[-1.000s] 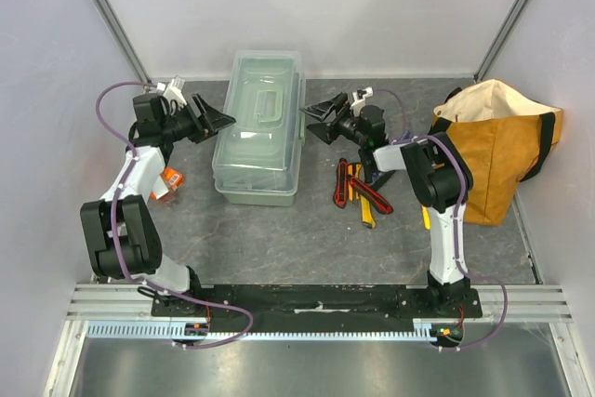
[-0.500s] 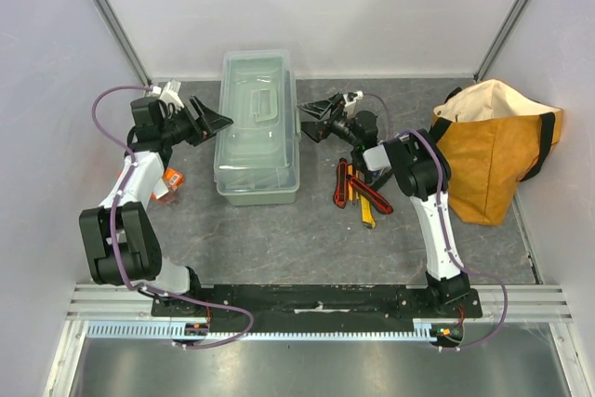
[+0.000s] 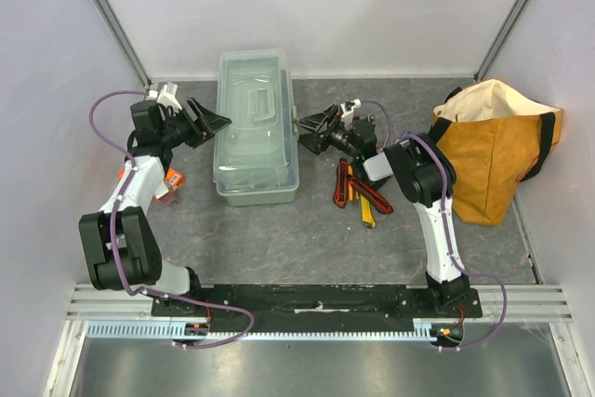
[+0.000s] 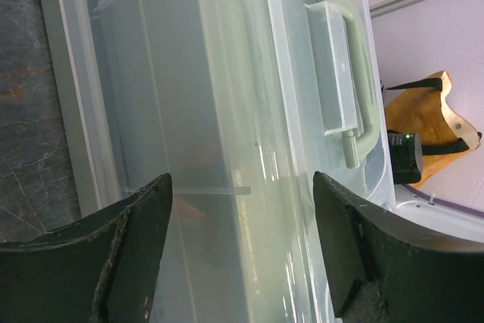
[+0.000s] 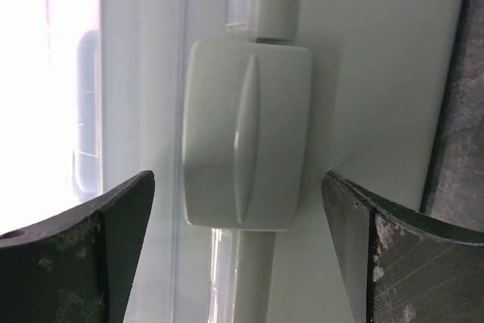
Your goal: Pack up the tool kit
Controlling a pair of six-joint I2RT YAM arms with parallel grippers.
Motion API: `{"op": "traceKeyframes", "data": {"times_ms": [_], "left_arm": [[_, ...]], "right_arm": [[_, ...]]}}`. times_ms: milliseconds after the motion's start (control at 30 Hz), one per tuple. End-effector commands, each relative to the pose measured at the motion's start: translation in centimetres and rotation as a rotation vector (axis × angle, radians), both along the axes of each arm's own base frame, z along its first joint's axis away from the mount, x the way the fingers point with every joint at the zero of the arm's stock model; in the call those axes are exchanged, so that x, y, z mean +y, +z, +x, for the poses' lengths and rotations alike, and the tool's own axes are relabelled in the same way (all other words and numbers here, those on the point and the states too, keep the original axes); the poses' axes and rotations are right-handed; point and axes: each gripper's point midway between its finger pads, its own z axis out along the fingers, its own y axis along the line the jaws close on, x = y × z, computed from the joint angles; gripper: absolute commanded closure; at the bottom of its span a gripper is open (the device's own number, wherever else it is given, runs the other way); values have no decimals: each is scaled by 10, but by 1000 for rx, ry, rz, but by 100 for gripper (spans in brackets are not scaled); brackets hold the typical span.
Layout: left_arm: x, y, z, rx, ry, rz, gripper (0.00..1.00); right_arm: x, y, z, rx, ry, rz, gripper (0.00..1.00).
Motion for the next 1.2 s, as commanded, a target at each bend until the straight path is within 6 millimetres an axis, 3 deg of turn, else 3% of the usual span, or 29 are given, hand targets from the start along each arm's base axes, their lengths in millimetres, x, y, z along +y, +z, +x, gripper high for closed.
{"op": "traceKeyframes", "data": {"times_ms": [0,167,333,567,733,900,967,1000,1067,1167], "left_arm": [[-28,-27,-21,133,-91,-63,22],[-34,-29,-22,142,-150,-72,22],[-43,-29,-24,142,-195,-72,22],[-53,-40,-26,171,-225,-63,22],[-61,-46,-28,189,-241,-50,22],[-65,-50,-27,197,-247,-43,22],[-65,-51,-26,202,-248,-46,22],[-78,-52,-30,204,-282,-43,22],[-81,-52,-30,204,-289,-39,22],[-86,-55,-31,212,-297,-36,22]], "right_arm": [[49,30,-54,-211,193,-54,2],[52,36,-52,-296,196,-43,8],[48,62,-66,-329,223,140,11],[52,62,-78,-363,272,128,13],[54,57,-80,-361,286,127,30],[60,56,-89,-398,308,81,36],[63,57,-90,-406,318,73,46],[64,61,-90,-414,323,83,51],[66,62,-90,-412,333,97,60],[67,61,-88,-407,330,95,67]]}}
